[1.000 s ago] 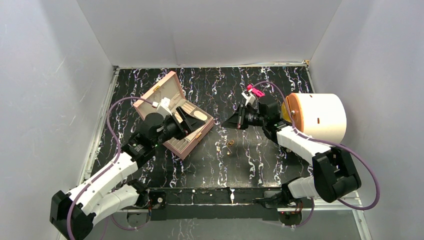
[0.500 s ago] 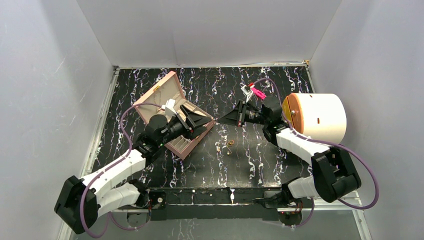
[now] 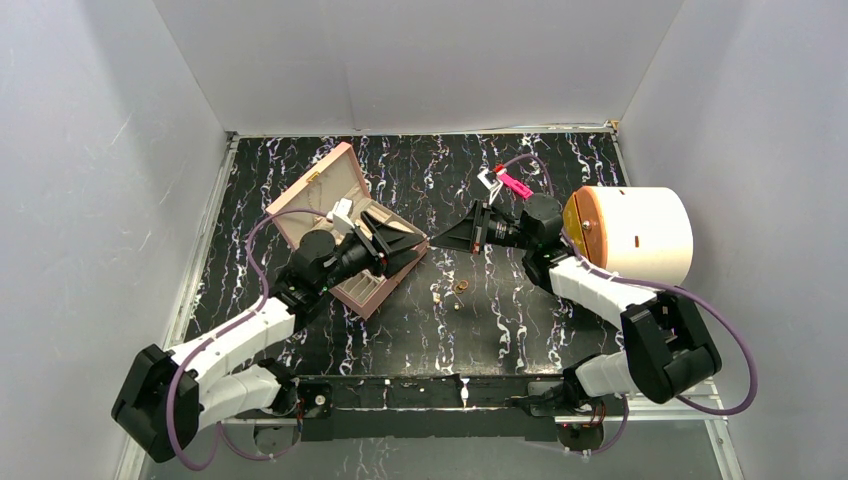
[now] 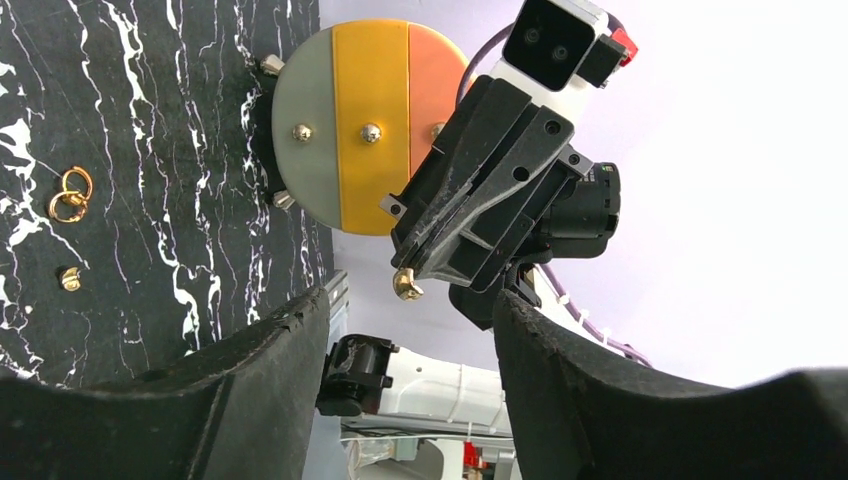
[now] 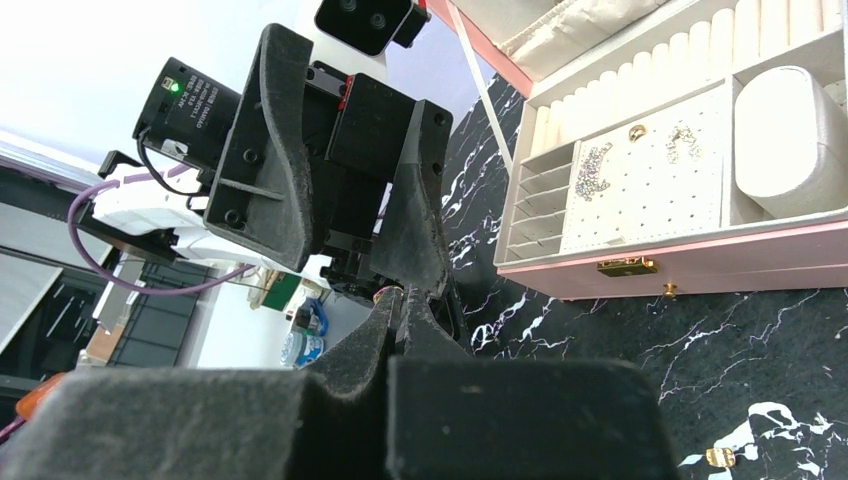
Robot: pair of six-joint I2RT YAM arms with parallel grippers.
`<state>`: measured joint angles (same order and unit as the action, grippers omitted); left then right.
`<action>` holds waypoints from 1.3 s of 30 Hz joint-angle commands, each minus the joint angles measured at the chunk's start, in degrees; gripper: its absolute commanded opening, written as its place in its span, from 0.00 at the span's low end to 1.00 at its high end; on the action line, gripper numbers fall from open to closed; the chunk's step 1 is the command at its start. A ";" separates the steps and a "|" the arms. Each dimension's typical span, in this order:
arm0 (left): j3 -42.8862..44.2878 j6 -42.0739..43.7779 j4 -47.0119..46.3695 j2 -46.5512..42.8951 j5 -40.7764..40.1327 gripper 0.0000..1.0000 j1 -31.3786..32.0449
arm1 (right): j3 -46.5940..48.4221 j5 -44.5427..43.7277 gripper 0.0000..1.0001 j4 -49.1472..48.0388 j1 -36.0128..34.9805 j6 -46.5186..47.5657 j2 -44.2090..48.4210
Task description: Organize the mixed jewelry
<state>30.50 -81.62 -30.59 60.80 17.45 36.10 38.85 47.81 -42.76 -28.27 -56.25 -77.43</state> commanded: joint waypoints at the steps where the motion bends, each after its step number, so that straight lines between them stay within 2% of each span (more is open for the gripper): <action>1: -0.37 -2.04 -3.07 0.44 0.75 0.57 0.06 | 1.12 0.39 0.00 -5.02 -0.46 -0.53 -0.27; 11: -2.41 -9.22 -5.50 1.29 1.00 0.54 0.06 | 1.38 -0.44 0.00 -5.80 -1.13 0.65 -0.96; 16: -3.59 -14.33 -10.56 2.46 1.49 0.51 0.10 | 1.58 -1.08 0.00 -6.02 -1.76 1.78 -0.56; 39: -4.83 -16.32 -13.97 3.73 1.83 0.26 0.10 | 2.11 -3.73 0.00 -7.90 -3.44 1.35 -1.65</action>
<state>26.52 -97.82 -42.09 65.14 18.70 36.12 38.87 45.04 -45.63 -31.27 -54.74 -78.78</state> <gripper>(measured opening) 0.278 0.013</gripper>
